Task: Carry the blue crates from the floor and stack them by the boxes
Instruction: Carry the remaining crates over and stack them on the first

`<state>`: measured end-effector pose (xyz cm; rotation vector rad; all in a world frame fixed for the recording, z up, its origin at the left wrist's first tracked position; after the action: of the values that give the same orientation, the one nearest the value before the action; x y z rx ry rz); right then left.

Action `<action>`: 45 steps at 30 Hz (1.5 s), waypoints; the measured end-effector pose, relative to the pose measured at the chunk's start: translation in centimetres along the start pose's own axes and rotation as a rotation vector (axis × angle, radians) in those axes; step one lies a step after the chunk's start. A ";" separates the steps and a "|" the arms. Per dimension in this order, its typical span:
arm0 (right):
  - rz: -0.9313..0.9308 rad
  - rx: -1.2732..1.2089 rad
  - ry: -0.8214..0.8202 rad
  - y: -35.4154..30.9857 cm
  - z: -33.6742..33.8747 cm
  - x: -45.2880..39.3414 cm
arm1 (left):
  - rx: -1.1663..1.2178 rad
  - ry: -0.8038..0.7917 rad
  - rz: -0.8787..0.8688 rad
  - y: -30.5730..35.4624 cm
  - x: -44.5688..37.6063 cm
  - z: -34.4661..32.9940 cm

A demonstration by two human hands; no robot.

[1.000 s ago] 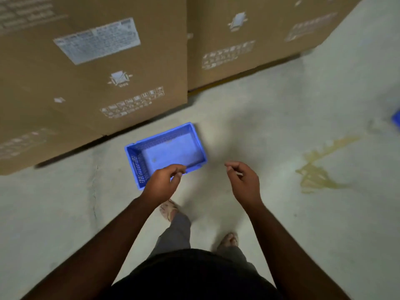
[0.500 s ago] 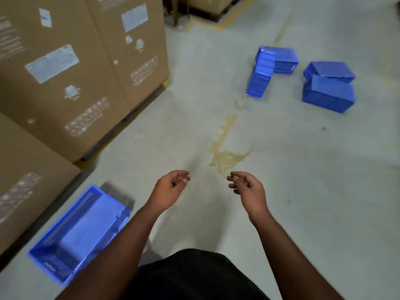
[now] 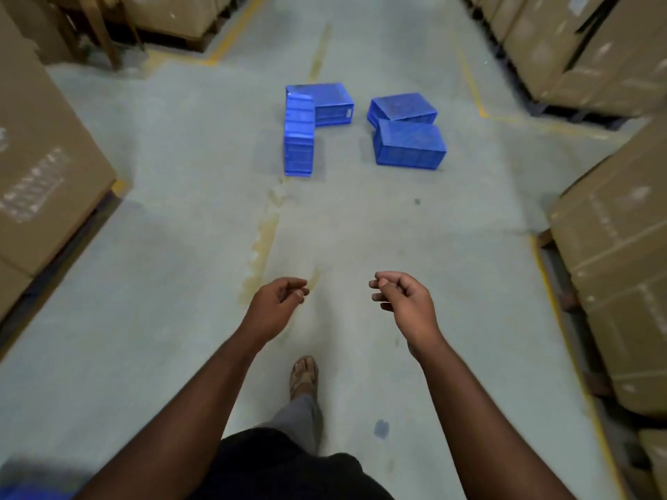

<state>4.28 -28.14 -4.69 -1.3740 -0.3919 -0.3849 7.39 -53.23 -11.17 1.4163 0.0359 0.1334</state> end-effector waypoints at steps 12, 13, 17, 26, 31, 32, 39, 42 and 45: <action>-0.113 -0.133 0.183 -12.0 6.7 -22.4 | -0.031 -0.215 0.014 5.6 -29.9 -7.5; -0.122 -0.141 0.189 -12.7 7.1 -24.3 | -0.033 -0.219 0.019 5.9 -32.1 -8.1; -0.147 -0.156 0.173 -15.6 8.8 -34.2 | -0.061 -0.215 0.038 5.3 -42.2 -10.9; -0.032 -0.065 -0.088 -32.1 7.1 -60.2 | -0.060 -0.004 0.073 6.9 -67.3 -13.2; -0.064 0.010 -0.214 -39.4 5.1 -71.0 | 0.014 0.168 0.153 7.8 -77.3 -11.0; -0.065 0.018 -0.236 -40.8 4.4 -73.2 | 0.032 0.202 0.170 7.5 -79.3 -10.5; -0.074 0.115 -0.329 -48.4 -4.0 -90.8 | 0.143 0.423 0.241 2.8 -95.1 -5.5; -0.099 0.178 -0.367 -51.8 -8.2 -98.2 | 0.178 0.471 0.298 1.1 -102.4 -2.2; -0.097 0.234 -0.395 -56.2 -12.0 -104.9 | 0.197 0.535 0.335 0.6 -109.1 1.4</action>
<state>-114.09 -45.01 -8.76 -1.2012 -0.8063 -0.1375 -100.74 -66.96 -16.28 1.5392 0.2594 0.8026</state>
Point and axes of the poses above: each hand's wrist, its own x-axis away from the middle knuckle, its own z-axis out of the back of the hand, y = z × x, the point moved 4 cm from there along -x, towards the middle knuckle, and after that the axes turned 13 degrees about -z, right-handed, at the moved point
